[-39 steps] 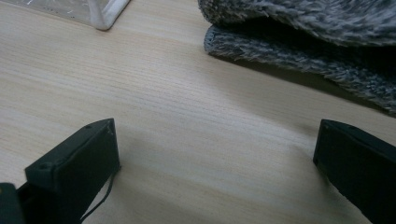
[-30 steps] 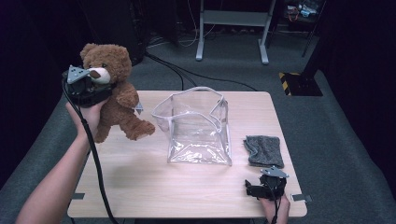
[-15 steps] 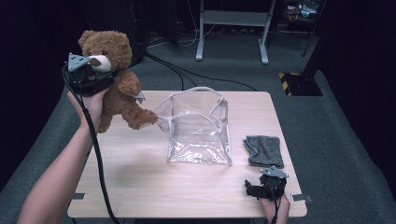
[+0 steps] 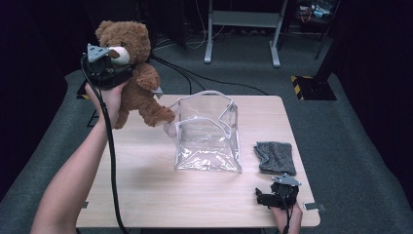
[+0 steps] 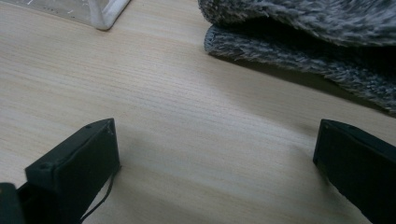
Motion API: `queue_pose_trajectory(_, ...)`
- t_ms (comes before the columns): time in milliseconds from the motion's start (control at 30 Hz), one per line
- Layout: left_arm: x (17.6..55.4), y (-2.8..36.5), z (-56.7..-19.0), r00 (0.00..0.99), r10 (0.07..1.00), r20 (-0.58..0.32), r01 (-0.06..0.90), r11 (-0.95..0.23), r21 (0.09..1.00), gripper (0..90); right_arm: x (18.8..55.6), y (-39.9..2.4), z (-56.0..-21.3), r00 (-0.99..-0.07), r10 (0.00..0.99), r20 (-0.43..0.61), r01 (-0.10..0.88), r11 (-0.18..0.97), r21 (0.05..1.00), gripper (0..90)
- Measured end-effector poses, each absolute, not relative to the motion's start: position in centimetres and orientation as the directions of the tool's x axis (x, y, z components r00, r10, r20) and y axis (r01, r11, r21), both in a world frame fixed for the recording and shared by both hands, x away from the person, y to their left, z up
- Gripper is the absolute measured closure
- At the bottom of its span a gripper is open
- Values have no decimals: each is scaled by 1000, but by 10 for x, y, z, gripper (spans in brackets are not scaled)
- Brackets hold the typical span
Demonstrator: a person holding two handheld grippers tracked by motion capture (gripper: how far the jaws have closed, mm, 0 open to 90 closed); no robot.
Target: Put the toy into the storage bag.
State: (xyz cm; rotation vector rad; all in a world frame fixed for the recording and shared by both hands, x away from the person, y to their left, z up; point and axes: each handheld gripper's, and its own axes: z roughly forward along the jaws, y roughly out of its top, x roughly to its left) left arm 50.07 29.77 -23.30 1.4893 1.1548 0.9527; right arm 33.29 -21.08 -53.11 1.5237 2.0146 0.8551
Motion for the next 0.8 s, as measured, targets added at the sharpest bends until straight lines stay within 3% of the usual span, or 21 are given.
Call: queue_pose_trajectory(800,540,201,-236,341,940,6,197,-77,977,465,332,-211,-531,-280,960,0,668,195,718,0)
